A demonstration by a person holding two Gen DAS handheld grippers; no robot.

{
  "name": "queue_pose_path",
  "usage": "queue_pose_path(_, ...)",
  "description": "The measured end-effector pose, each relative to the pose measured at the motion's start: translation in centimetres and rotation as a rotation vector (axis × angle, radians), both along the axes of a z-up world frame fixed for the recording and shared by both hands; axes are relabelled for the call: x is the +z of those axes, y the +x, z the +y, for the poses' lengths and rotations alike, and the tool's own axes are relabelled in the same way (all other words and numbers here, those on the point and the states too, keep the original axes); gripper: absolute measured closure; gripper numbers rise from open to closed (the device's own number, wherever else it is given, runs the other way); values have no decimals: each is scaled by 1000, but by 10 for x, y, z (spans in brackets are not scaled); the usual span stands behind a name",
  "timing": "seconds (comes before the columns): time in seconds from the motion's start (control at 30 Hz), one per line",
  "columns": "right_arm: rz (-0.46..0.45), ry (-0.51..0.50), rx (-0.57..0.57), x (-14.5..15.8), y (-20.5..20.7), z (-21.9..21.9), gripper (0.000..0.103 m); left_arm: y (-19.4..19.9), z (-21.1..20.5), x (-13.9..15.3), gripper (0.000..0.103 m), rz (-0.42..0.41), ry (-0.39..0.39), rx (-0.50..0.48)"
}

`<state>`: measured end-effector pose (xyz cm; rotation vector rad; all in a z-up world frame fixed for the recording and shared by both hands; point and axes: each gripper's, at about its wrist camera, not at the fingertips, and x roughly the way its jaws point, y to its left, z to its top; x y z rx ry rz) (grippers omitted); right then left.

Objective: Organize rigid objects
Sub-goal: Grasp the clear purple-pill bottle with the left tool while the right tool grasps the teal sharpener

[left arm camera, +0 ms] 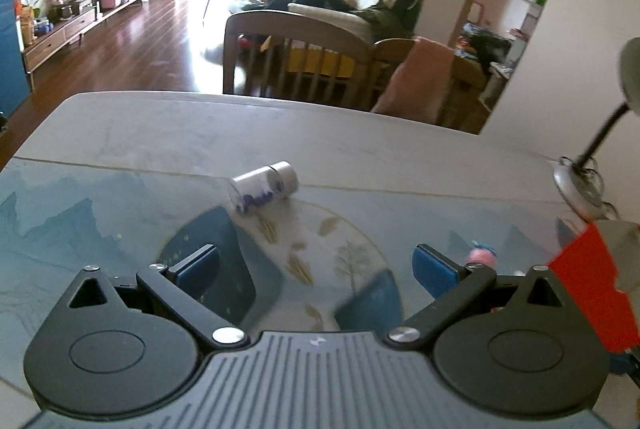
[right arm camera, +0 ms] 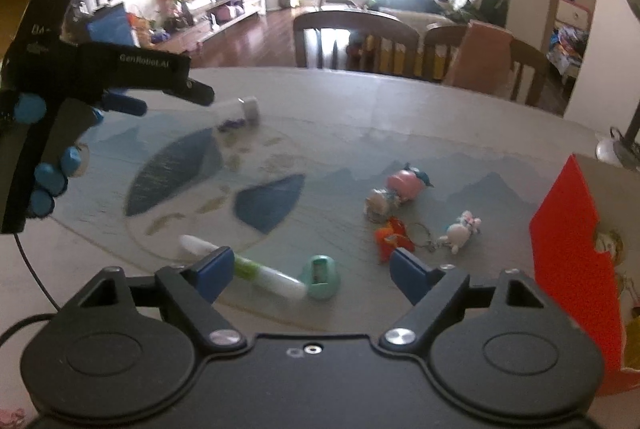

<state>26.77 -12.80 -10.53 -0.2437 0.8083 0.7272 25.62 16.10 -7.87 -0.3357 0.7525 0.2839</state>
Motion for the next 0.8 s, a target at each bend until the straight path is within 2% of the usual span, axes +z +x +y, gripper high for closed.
queue_pose_path(0.17,54,-13,-61,-20,25,0,29,35,9,-20,0,46,9,35)
queue_pose_path(0.43,113,-39,-63,-43,43,17,37,77,26,-49,0,114,-3,126)
queue_pose_path(0.67,142,-46,-44,-52,47,21,42,107,40,-60,0,157,12,222)
queue_pose_path(0.8,152,-45,-45,-54,51,24,44,120,53,-63,0,166,-18,291)
